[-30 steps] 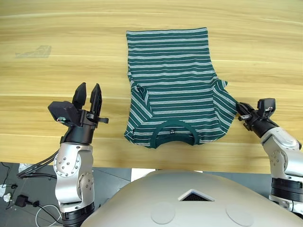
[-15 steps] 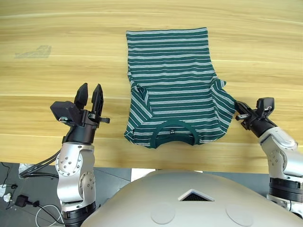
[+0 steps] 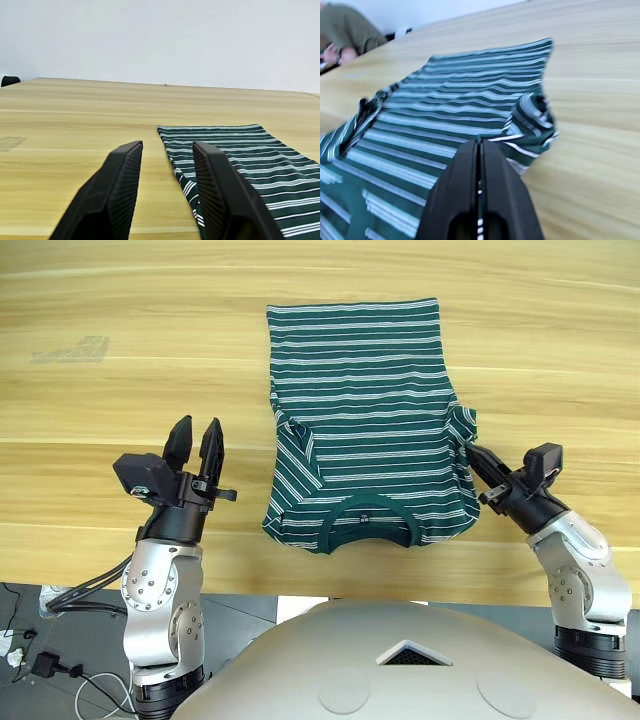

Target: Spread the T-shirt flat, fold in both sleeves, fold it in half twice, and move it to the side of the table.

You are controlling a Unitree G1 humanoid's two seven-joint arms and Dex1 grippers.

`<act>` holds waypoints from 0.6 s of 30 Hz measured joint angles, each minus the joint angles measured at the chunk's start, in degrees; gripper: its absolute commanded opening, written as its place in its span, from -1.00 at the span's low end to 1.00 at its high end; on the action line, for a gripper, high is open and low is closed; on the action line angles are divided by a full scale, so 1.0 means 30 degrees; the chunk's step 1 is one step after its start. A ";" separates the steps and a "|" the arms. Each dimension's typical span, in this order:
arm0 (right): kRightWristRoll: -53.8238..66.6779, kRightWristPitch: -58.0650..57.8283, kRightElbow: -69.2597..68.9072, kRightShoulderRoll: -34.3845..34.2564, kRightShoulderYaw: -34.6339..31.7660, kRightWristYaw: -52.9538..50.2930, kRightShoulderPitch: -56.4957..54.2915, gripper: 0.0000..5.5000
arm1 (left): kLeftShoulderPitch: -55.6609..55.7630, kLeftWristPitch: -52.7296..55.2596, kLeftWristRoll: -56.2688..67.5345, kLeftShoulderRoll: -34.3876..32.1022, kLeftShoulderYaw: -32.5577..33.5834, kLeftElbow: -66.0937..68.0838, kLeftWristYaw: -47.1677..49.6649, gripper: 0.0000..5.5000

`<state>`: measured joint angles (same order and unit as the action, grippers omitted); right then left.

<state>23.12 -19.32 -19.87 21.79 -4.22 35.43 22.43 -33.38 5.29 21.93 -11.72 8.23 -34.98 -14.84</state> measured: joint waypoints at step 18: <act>-0.2384 0.1535 0.0274 -0.0274 0.3791 -0.0008 -0.0401 -0.67 | -0.0329 -0.0043 -0.0561 0.0164 -0.0924 0.0118 -0.0116 -0.32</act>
<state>15.97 -14.72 -19.04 20.96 7.15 35.40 21.22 -34.37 5.16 20.24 -11.23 5.46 -34.63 -15.19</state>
